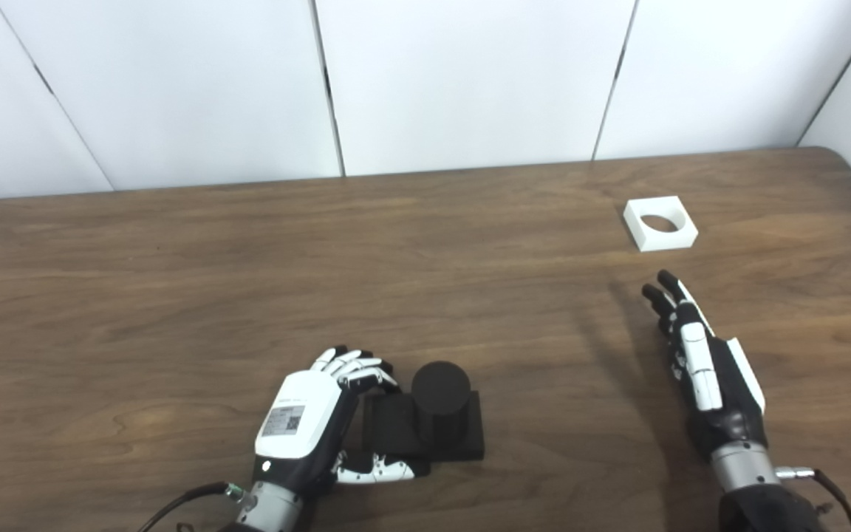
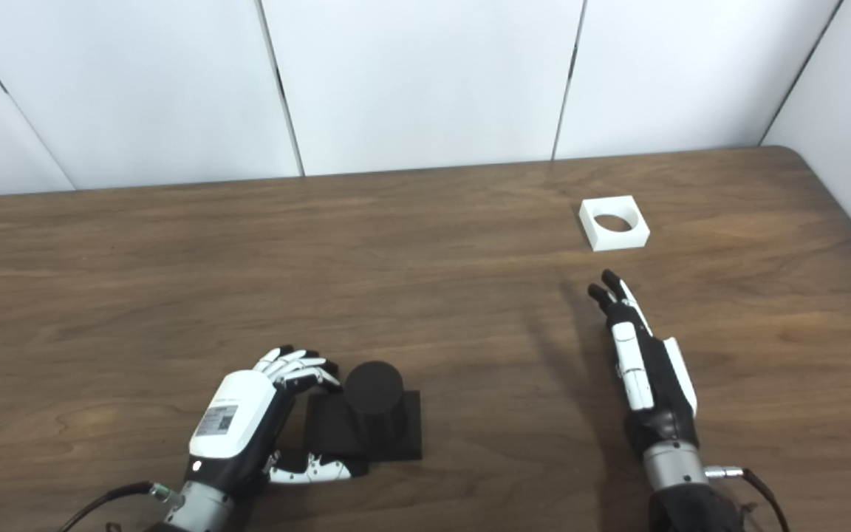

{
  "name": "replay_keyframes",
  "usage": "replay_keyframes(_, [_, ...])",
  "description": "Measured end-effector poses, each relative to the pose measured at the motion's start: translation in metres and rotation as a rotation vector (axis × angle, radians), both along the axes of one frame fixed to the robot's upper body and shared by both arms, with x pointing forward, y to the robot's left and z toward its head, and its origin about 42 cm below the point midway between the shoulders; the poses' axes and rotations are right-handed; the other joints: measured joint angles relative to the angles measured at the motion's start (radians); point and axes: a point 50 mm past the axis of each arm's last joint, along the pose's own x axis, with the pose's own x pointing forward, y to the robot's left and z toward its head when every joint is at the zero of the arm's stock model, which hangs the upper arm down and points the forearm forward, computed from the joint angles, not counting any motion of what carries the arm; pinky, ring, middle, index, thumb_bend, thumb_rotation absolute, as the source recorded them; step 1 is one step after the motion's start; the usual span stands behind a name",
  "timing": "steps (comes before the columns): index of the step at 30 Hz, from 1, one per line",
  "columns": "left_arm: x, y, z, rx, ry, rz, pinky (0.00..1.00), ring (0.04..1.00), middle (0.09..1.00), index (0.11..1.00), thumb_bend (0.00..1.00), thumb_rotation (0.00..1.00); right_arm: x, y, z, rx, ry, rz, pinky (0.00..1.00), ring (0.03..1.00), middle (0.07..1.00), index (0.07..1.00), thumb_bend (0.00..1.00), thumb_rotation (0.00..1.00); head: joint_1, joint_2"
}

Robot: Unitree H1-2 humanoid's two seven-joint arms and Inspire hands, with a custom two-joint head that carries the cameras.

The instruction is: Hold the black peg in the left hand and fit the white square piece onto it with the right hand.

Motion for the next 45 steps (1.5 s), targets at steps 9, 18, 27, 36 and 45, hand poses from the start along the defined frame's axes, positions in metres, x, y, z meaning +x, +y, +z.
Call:
replay_keyframes(9, [0.000, -0.001, 0.002, 0.014, -0.001, 0.001, 0.96, 0.870, 0.788, 0.486, 0.52, 0.05, 0.000, 0.000, 0.000, 0.015, -0.001, 0.001, 1.00, 0.966, 0.920, 0.948, 0.54, 0.97, -0.005, -0.009])
replay_keyframes(18, [0.000, 0.000, 0.001, 0.016, 0.001, 0.002, 0.93, 0.857, 0.782, 0.485, 0.52, 0.05, 0.000, 0.001, 0.000, 0.005, 0.003, 0.017, 1.00, 0.972, 0.934, 0.945, 0.53, 0.89, -0.037, -0.047])
replay_keyframes(27, [-0.002, 0.001, 0.000, 0.012, 0.005, 0.008, 0.91, 0.855, 0.783, 0.485, 0.52, 0.05, -0.001, 0.001, 0.005, -0.025, 0.005, 0.012, 0.96, 0.943, 0.911, 0.898, 0.67, 0.47, -0.098, -0.092])
replay_keyframes(36, [-0.005, 0.004, -0.006, -0.001, 0.001, 0.023, 0.89, 0.847, 0.775, 0.485, 0.52, 0.05, 0.027, -0.013, 0.024, -0.211, 0.001, 0.032, 1.00, 0.978, 0.951, 0.948, 0.76, 0.45, -0.182, -0.186])
replay_keyframes(45, [-0.004, 0.006, -0.015, -0.036, -0.024, 0.019, 0.89, 0.843, 0.773, 0.484, 0.52, 0.05, 0.082, -0.052, 0.052, -0.519, 0.019, 0.069, 0.94, 0.975, 0.985, 0.978, 0.82, 0.30, -0.216, -0.255])
